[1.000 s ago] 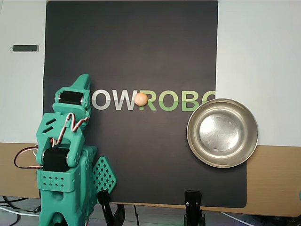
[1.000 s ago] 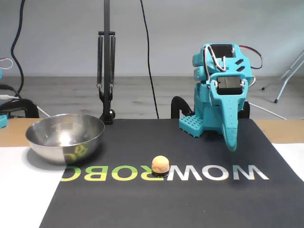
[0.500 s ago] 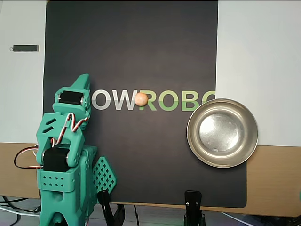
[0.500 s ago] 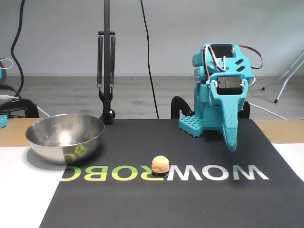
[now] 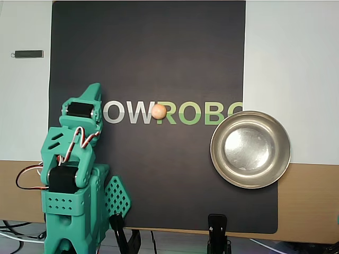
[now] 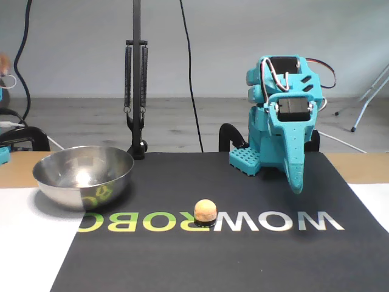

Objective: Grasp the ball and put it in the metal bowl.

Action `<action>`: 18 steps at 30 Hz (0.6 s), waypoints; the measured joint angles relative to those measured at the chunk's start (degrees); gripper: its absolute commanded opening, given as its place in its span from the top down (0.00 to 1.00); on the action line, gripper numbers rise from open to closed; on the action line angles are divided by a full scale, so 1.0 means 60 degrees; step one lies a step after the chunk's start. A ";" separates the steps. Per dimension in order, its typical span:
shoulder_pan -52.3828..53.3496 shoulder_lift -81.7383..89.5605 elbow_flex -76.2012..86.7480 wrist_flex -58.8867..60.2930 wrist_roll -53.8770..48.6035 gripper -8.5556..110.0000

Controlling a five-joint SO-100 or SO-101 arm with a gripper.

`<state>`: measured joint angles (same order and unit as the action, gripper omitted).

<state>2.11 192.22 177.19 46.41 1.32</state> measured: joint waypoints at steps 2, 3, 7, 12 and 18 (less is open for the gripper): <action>0.0000 0.0000 0.0000 0.0000 0.0000 0.93; 0.0000 0.0000 0.0000 0.0000 0.0000 0.93; 0.0000 0.0000 0.0000 0.0059 0.0000 0.93; 0.0000 0.0000 0.0000 0.0059 0.0000 0.93; 0.0000 0.0000 0.0000 0.0103 0.0000 0.93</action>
<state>2.11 192.22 177.19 47.02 1.32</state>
